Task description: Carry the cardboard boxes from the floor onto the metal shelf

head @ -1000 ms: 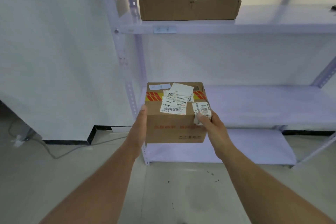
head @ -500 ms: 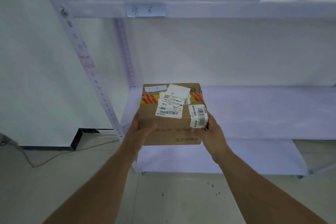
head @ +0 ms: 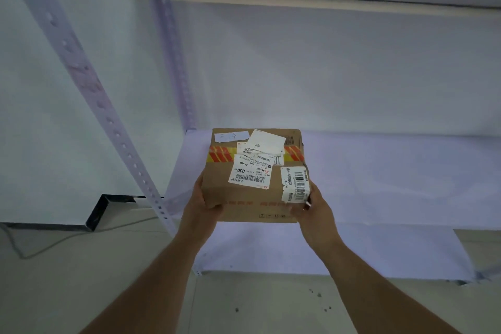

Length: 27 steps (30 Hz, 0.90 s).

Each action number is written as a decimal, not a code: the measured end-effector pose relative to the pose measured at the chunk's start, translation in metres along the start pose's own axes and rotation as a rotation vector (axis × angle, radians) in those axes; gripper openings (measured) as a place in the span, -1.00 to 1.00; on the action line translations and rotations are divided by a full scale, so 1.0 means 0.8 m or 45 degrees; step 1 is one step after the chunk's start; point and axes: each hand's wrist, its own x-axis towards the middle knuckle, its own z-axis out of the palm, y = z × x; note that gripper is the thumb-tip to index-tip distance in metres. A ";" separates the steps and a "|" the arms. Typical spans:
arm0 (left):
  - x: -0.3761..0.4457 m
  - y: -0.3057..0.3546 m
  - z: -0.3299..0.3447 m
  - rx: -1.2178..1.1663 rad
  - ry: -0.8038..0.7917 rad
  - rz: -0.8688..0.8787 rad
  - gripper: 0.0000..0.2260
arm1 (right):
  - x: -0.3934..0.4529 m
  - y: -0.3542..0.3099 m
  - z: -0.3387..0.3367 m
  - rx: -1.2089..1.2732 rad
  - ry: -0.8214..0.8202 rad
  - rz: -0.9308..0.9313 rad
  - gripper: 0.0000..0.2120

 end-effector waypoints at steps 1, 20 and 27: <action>0.005 -0.005 0.000 0.052 0.029 0.003 -0.41 | 0.005 0.002 0.001 -0.056 0.014 -0.010 -0.49; 0.075 -0.003 0.008 0.358 0.145 -0.006 -0.38 | 0.082 -0.002 0.002 -0.282 0.013 -0.175 -0.52; 0.055 0.017 0.009 0.259 0.026 -0.057 -0.14 | 0.089 0.007 0.000 -0.372 0.046 -0.160 -0.70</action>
